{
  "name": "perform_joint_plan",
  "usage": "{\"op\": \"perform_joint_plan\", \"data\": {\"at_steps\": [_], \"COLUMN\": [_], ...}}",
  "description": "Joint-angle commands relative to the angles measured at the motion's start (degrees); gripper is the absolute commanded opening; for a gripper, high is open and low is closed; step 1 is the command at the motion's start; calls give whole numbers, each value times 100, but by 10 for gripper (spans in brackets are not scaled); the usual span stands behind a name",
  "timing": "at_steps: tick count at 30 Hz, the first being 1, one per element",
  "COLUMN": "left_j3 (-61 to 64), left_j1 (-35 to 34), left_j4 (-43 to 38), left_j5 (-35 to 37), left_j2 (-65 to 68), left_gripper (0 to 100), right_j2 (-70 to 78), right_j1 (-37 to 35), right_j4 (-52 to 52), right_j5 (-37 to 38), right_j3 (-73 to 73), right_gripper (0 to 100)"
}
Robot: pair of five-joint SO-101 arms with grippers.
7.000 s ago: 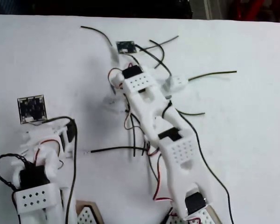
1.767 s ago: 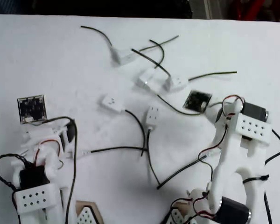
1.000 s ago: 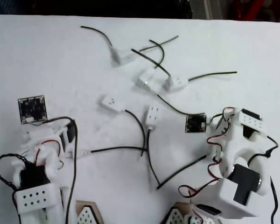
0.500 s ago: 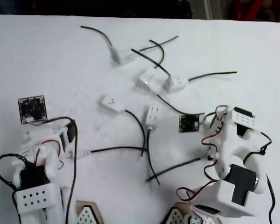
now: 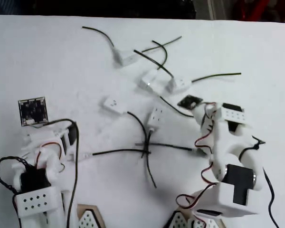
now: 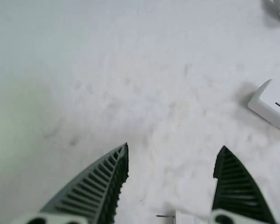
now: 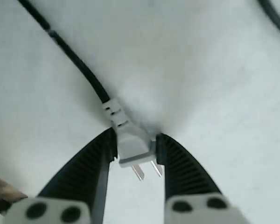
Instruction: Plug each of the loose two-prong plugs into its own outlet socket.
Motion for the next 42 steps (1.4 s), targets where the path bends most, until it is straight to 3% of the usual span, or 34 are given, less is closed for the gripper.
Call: {"op": "perform_joint_plan", "data": {"at_steps": [1,12,17,22,25,34,38,42], "left_j3": [-44,-53,-53,-53,-53,-53,-53,-53], "left_j1": [-40,-40,-40,-40,-40,-40,-40,-40], "left_j4": [-141,-141,-141,-141,-141,-141,-141,-141], "left_j5": [0,0,0,0,0,0,0,0], "left_j2": [-57,-57,-57,-57,-57,-57,-57,-57], "left_gripper": [293,293,293,293,293,293,293,293], "right_j2": [-75,-57,-75,-145,-532,-2018,-2105,-2097], "right_j1": [-374,-295,-910,-1560,-1727,-1745,-1859,-1859], "right_j4": [-48,-13,-4,347,497,1385,1182,505], "right_j5": [-914,-1275,-1354,-1345,-1319,44,765,932], "right_j3": [-308,-677,-352,-316,-316,-97,615,1169], "right_gripper": [17,17,23,151,163,162,162,162]}}
